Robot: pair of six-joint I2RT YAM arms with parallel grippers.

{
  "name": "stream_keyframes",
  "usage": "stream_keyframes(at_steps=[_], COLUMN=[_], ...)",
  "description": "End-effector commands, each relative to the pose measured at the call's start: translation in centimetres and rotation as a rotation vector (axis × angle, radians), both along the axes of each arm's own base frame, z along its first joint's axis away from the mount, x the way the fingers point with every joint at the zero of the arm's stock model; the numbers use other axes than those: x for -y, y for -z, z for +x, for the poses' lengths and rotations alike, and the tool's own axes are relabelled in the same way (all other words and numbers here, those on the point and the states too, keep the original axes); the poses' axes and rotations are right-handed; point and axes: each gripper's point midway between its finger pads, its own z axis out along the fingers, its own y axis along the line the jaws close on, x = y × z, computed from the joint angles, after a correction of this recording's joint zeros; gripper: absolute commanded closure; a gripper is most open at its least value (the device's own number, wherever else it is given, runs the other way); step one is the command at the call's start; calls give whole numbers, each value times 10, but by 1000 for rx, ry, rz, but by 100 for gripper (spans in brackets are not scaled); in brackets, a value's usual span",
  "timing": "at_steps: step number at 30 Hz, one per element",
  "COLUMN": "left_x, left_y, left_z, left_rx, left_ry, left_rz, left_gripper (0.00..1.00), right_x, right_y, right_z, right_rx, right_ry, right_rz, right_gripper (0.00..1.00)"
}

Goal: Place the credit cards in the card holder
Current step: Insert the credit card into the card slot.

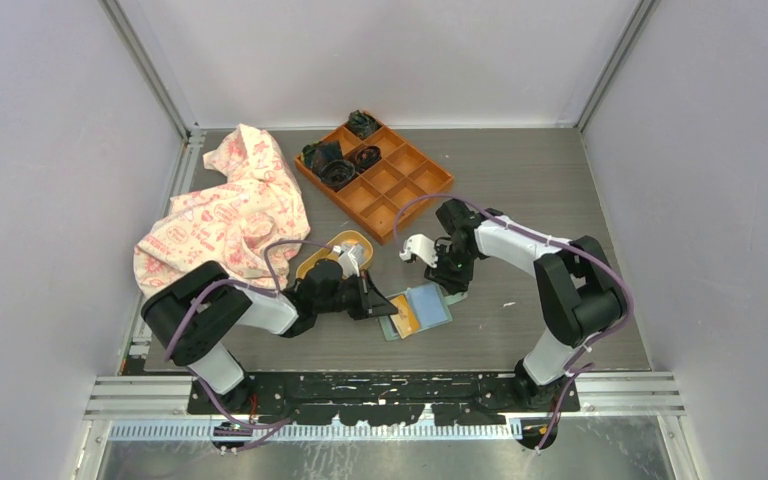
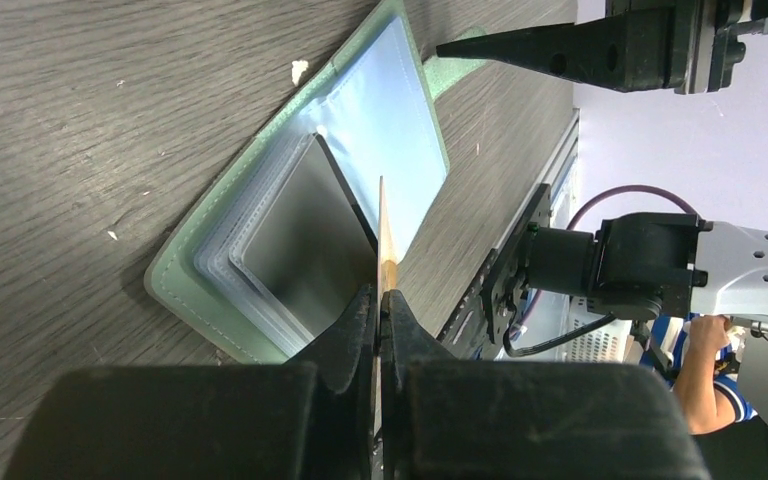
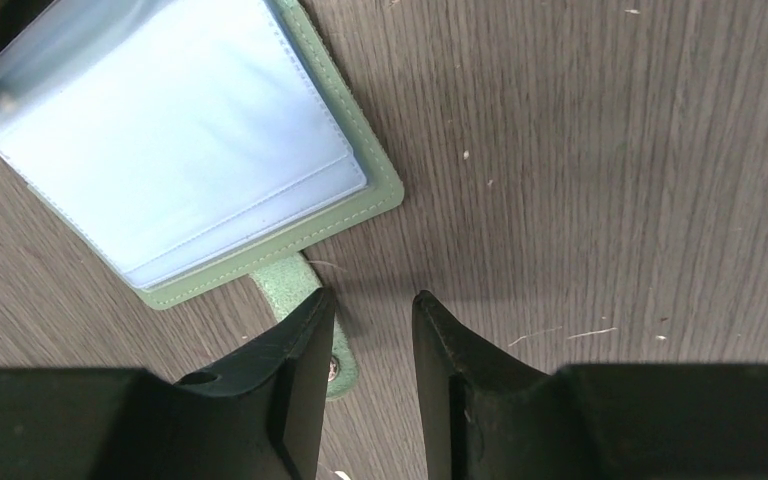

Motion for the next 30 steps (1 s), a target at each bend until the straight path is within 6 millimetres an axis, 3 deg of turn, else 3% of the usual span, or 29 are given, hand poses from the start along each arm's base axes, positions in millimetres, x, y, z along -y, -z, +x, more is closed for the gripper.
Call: stream_keyframes(at_steps=[1, 9, 20, 30], left_x=[6, 6, 5, 6], left_y=[-11, -6, -21, -13], left_z=[9, 16, 21, 26], left_rx=[8, -14, 15, -2], left_ry=[-15, -63, -67, -77], left_rz=[-21, -24, -69, -54], left_gripper=[100, 100, 100, 100], right_x=[-3, -1, 0, 0], right_y=[-4, 3, 6, 5], right_z=[7, 3, 1, 1], right_rx=[14, -16, -30, -31], right_ry=[-13, -28, -35, -35], right_rz=[-7, -32, -46, -47], right_gripper=[60, 60, 60, 60])
